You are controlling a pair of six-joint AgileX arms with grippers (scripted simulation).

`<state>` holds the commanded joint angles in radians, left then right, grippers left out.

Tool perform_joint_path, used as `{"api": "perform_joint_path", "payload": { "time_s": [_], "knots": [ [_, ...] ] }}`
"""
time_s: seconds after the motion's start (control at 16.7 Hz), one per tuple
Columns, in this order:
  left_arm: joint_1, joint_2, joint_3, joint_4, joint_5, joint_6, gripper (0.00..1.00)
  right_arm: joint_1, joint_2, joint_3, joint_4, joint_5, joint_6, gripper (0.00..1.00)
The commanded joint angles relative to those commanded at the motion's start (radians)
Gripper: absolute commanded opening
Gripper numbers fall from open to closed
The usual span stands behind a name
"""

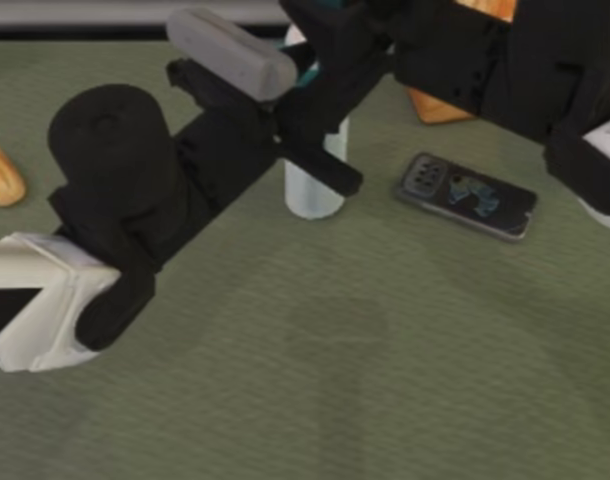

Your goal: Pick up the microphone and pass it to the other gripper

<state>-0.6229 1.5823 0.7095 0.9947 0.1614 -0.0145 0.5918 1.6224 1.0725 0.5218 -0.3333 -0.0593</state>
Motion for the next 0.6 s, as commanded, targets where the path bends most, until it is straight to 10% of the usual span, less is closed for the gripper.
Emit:
{"api": "perform_joint_path", "payload": {
  "time_s": [0.36, 0.6],
  "knots": [
    [0.0, 0.0, 0.0, 0.0, 0.0, 0.0, 0.0, 0.0, 0.0, 0.0, 0.0, 0.0, 0.0, 0.0],
    [0.0, 0.0, 0.0, 0.0, 0.0, 0.0, 0.3, 0.0, 0.0, 0.0, 0.0, 0.0, 0.0, 0.0]
  ]
}}
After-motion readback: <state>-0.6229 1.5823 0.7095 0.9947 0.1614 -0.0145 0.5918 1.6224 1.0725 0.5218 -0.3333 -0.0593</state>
